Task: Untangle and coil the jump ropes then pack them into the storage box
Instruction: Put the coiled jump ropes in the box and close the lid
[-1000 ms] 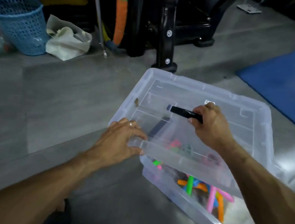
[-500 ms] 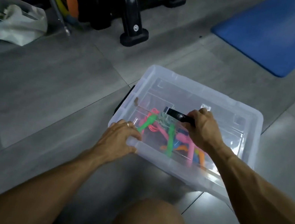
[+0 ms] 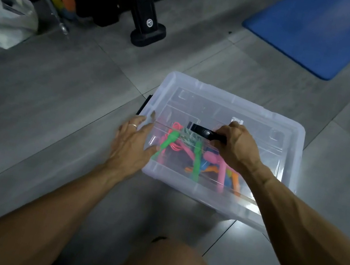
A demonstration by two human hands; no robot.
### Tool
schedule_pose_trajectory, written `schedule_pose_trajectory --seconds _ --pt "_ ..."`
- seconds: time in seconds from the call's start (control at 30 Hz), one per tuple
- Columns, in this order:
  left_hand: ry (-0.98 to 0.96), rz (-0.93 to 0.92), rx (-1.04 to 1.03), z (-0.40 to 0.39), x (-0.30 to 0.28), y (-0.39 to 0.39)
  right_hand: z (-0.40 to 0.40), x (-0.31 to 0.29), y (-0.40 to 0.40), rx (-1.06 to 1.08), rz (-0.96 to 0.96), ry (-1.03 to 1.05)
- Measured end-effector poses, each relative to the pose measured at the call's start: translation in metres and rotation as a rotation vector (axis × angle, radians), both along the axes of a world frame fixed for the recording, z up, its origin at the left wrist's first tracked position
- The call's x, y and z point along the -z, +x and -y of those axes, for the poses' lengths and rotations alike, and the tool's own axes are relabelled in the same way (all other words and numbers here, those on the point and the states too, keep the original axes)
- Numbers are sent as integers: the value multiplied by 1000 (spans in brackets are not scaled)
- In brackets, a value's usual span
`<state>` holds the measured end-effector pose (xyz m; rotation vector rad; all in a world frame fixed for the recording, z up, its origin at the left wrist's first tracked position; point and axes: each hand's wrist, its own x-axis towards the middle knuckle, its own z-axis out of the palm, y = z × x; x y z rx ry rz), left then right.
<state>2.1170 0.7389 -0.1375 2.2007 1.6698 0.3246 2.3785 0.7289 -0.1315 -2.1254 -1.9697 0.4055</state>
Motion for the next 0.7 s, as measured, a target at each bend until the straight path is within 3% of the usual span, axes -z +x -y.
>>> schedule_pose_trajectory --seconds 0.13,0.27,0.37,0.57,0.7 --pt "-83 18 67 -1 4 0 -14 -11 -15 -37 198 7" --pt "-48 94 45 -7 5 -9 -39 -10 -57 -235 107 0" --pt "8 212 -73 -31 5 -19 -56 -1 -75 -290 157 -32" --pt "-495 324 -377 -78 7 -21 -61 12 -74 -264 130 56" --pt "-184 327 -297 -70 6 -17 -63 16 -75 -259 130 64"
